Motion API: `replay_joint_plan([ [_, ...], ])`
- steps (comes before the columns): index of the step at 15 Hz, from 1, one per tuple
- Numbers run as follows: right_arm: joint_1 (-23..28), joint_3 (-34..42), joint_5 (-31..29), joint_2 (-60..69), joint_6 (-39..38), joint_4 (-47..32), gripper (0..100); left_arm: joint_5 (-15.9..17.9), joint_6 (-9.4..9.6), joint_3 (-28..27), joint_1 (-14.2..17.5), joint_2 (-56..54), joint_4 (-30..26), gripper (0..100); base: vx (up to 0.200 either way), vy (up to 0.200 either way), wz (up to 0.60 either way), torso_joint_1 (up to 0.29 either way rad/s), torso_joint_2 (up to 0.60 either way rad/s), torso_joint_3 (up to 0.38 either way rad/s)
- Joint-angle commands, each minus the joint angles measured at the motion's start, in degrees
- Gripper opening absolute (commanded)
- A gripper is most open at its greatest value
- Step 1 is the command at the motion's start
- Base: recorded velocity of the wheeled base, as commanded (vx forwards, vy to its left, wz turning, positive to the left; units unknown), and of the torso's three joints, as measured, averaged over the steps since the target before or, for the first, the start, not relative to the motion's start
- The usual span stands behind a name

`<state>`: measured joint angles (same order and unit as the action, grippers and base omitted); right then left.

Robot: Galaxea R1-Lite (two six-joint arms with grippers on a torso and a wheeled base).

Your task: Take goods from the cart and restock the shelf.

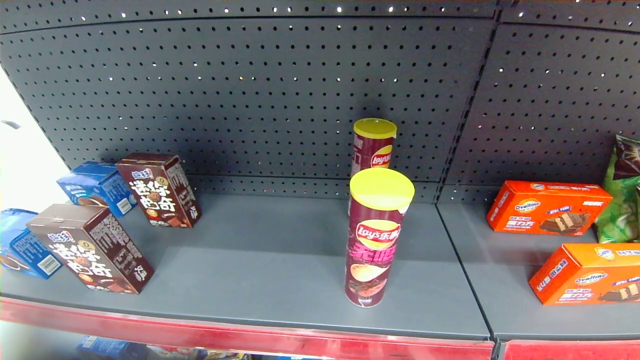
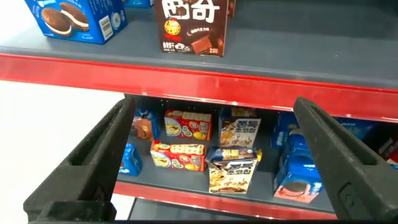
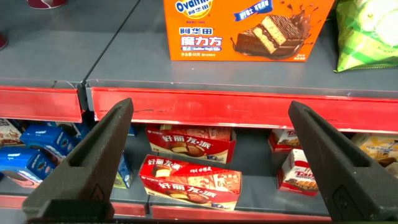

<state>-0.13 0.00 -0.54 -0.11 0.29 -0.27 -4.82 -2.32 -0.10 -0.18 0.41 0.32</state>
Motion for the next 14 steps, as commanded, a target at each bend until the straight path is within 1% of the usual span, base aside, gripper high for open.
replay_joint_plan([
  [1,-0.74,0.00,0.10,-2.70,0.15,-0.08,100,0.07,0.03,0.01,0.01,0.11,0.03,100,0.000,0.000,0.00,0.000,0.00,0.000],
  [5,0.05,0.00,-0.08,0.11,0.06,0.09,100,0.07,0.03,0.01,0.01,0.11,0.03,100,0.000,0.000,0.00,0.000,0.00,0.000],
  [8,0.05,0.00,-0.08,0.11,-0.03,0.09,100,0.33,0.21,0.01,0.01,0.02,0.03,100,0.000,-0.200,0.00,0.001,0.00,-0.001],
  [14,0.05,0.00,-0.08,0.11,-0.03,0.09,100,0.16,-0.14,0.01,0.01,0.11,0.03,100,0.000,0.000,0.00,0.000,0.00,0.000],
])
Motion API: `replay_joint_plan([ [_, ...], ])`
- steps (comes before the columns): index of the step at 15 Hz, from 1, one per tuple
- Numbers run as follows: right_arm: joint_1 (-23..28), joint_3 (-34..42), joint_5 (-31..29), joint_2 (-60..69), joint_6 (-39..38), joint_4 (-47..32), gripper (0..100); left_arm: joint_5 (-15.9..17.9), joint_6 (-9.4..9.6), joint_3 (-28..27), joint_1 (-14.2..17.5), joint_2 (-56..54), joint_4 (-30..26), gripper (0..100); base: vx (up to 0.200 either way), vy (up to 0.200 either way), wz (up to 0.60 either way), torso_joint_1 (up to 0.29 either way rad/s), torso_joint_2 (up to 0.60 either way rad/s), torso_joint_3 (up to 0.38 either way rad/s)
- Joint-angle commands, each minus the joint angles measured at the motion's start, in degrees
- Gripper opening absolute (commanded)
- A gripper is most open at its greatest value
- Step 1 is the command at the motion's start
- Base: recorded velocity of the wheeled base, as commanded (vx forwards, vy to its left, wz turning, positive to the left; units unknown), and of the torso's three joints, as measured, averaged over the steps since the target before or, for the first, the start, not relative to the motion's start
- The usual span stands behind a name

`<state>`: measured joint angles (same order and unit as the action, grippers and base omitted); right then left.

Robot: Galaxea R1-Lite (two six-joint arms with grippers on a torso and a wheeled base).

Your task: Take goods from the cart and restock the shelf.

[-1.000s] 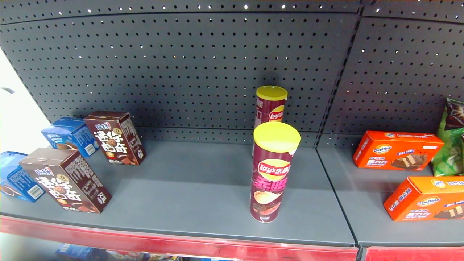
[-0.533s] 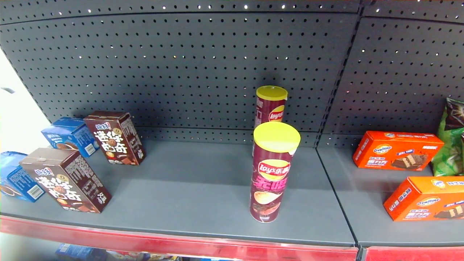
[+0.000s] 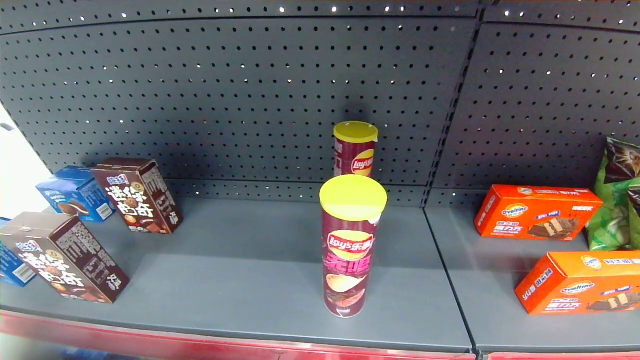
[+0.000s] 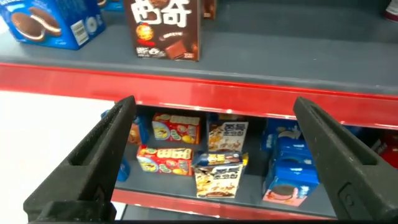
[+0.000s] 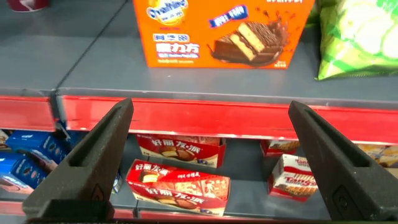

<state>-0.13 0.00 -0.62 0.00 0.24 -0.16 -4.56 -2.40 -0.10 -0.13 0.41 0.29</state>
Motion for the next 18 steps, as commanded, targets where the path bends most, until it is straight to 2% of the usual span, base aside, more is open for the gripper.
replay_joint_plan([
  [1,0.05,0.00,0.01,0.00,0.02,-0.02,100,-0.10,-0.06,0.01,-0.04,0.11,0.06,100,0.000,0.000,0.00,0.000,0.00,0.000],
  [7,0.05,0.00,0.01,0.00,-0.07,-0.02,100,-0.01,0.12,0.01,-0.04,0.02,0.06,100,0.000,0.000,0.00,0.000,0.00,0.000],
  [9,0.05,0.00,0.09,0.00,0.11,-0.02,100,0.08,0.12,0.01,-0.04,0.02,0.06,100,0.000,0.000,-0.60,0.002,0.00,0.002],
  [18,0.05,0.00,0.09,0.00,0.02,-0.02,100,0.16,0.29,0.01,-0.04,0.11,0.06,100,0.000,0.000,0.00,0.000,0.00,0.000],
])
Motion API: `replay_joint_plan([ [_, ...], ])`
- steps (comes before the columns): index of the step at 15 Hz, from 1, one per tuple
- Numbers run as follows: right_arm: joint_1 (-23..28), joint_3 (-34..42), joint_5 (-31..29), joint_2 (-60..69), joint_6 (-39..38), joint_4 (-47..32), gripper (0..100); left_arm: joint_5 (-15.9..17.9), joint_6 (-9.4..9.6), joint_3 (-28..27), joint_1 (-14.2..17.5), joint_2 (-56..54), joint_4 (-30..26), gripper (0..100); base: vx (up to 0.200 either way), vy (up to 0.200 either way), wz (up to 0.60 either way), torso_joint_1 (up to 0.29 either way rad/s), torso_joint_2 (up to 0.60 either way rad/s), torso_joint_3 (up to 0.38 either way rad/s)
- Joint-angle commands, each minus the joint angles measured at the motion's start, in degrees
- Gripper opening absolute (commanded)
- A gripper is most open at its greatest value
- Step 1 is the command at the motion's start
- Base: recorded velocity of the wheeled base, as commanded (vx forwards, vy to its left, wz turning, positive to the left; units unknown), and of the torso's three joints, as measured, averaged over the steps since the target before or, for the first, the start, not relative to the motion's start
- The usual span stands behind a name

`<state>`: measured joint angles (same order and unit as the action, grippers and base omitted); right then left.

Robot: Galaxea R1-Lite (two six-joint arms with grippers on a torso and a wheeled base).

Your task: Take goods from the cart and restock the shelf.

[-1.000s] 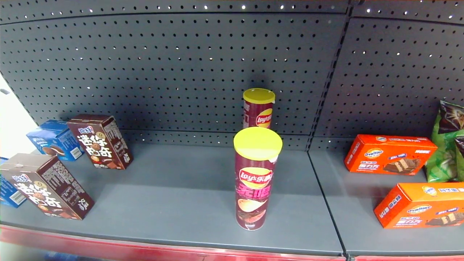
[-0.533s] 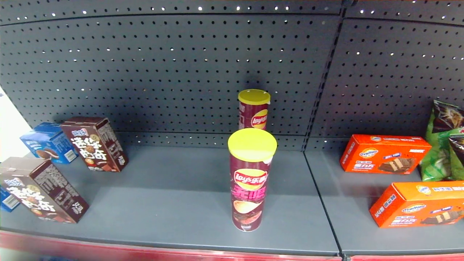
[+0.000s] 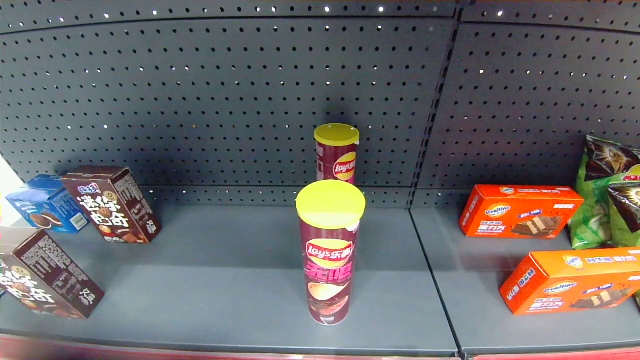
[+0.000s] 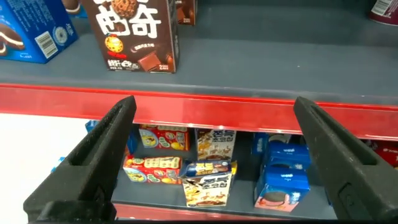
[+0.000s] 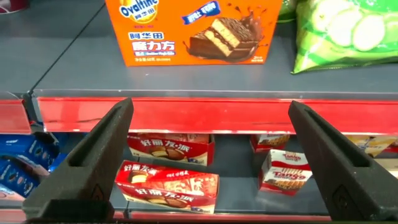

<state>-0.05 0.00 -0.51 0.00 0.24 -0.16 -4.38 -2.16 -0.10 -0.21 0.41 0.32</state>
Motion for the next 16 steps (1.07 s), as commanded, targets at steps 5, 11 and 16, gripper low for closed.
replay_joint_plan([
  [5,-0.04,0.00,-0.02,0.00,0.02,-0.02,100,-0.11,-0.22,0.01,0.03,0.02,0.03,100,-0.120,0.000,0.00,0.007,0.00,0.000],
  [11,-0.04,0.00,-0.02,0.00,0.02,-0.02,100,0.25,0.14,0.01,0.03,0.11,0.03,100,0.000,0.033,0.00,0.000,0.00,-0.001],
  [16,-0.04,0.00,-0.02,0.00,0.02,-0.02,100,0.51,0.22,0.01,0.03,0.02,0.03,100,0.000,0.000,0.00,0.000,0.00,0.000],
])
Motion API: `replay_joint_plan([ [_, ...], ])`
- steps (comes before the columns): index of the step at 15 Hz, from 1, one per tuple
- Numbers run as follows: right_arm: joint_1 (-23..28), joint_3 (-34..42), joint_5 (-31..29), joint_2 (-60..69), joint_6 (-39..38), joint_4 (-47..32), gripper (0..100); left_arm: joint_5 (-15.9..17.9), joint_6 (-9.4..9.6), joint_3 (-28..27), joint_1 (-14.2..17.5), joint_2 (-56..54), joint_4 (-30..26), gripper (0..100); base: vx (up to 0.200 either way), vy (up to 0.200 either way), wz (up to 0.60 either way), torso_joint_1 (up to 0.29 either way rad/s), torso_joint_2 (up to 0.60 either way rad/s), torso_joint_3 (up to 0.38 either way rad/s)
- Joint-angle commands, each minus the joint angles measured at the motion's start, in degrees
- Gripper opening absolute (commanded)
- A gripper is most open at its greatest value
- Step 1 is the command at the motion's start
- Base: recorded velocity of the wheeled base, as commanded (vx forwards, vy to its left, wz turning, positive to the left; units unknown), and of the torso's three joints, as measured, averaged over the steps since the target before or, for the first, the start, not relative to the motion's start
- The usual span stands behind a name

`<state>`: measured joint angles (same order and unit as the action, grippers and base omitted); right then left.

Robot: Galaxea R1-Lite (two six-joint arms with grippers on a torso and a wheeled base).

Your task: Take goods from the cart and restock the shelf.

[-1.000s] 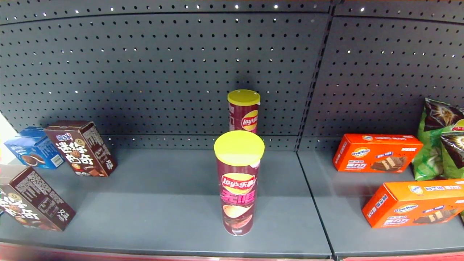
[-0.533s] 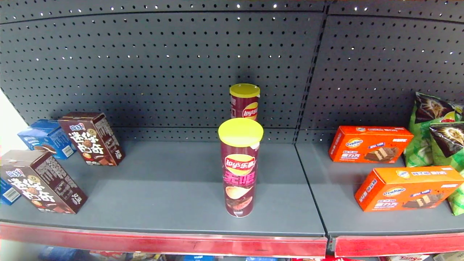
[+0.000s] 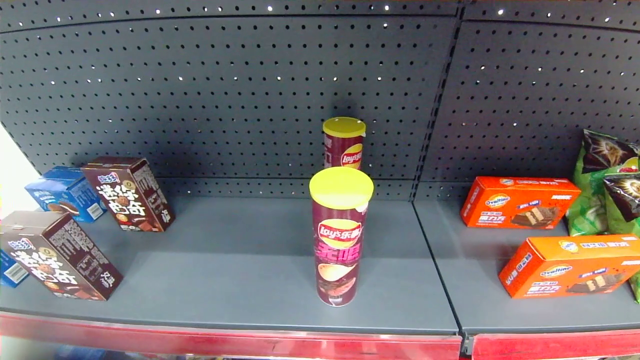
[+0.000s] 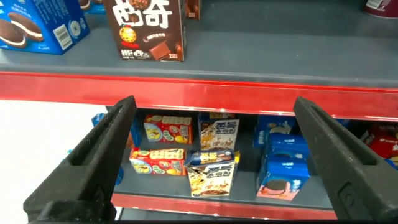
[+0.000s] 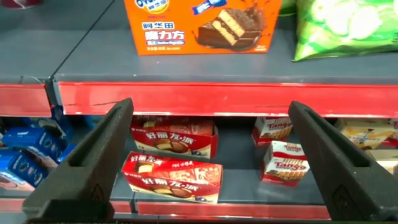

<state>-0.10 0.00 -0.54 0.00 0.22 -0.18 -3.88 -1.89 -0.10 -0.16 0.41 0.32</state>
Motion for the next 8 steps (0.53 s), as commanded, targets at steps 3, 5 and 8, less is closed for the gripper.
replay_joint_plan([
  [3,0.01,0.00,0.01,0.00,0.04,0.01,100,0.01,-0.04,0.01,-0.02,0.11,0.03,100,0.000,0.000,0.00,0.000,0.00,0.000],
  [5,0.01,0.00,0.01,0.00,0.04,0.01,100,0.10,0.04,0.01,-0.02,0.11,0.03,100,0.000,0.200,0.00,0.005,0.00,0.002],
  [8,0.01,0.00,0.01,0.00,0.04,0.01,100,0.10,-0.04,0.01,-0.02,0.11,0.03,100,0.000,0.000,0.00,0.000,0.00,0.000],
])
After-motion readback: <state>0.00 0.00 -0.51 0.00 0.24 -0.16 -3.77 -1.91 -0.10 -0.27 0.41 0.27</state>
